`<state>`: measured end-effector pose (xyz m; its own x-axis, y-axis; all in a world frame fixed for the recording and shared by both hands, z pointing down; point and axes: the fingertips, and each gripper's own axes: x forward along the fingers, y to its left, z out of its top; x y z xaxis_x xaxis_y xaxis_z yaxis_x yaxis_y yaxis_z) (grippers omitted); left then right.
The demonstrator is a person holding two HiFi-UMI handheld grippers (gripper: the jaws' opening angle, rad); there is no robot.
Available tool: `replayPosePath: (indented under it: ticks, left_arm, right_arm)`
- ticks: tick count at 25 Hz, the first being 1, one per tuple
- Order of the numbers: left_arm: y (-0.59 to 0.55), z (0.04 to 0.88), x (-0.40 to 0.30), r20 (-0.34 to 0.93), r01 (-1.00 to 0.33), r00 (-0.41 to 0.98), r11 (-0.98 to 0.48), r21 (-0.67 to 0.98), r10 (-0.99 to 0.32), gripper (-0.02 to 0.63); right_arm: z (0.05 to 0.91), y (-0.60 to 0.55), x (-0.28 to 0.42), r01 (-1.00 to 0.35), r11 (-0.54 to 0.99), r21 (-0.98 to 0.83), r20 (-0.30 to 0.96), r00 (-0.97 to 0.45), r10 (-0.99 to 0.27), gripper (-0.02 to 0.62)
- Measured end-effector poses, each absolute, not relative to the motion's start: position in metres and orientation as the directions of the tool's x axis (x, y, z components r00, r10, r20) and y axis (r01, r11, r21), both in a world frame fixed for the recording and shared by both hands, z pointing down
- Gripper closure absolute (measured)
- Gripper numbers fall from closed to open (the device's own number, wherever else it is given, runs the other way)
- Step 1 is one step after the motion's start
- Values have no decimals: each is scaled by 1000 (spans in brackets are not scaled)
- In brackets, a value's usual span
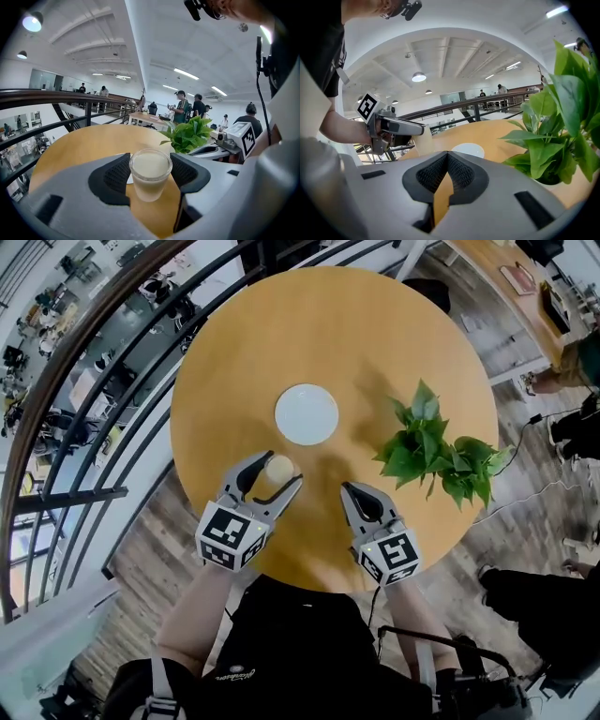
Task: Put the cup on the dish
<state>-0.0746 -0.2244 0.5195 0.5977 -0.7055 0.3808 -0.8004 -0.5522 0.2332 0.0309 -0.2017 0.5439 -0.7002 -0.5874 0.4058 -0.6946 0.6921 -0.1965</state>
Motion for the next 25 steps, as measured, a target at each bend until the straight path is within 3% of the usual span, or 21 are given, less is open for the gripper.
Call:
replayPosePath:
  ticks: [25]
  left_arm:
    - [-382, 600, -47, 467, -823, 548, -548, 151, -694, 334]
  right_arm:
    - [574, -223, 50, -743, 618, -258, 440, -660, -609, 598]
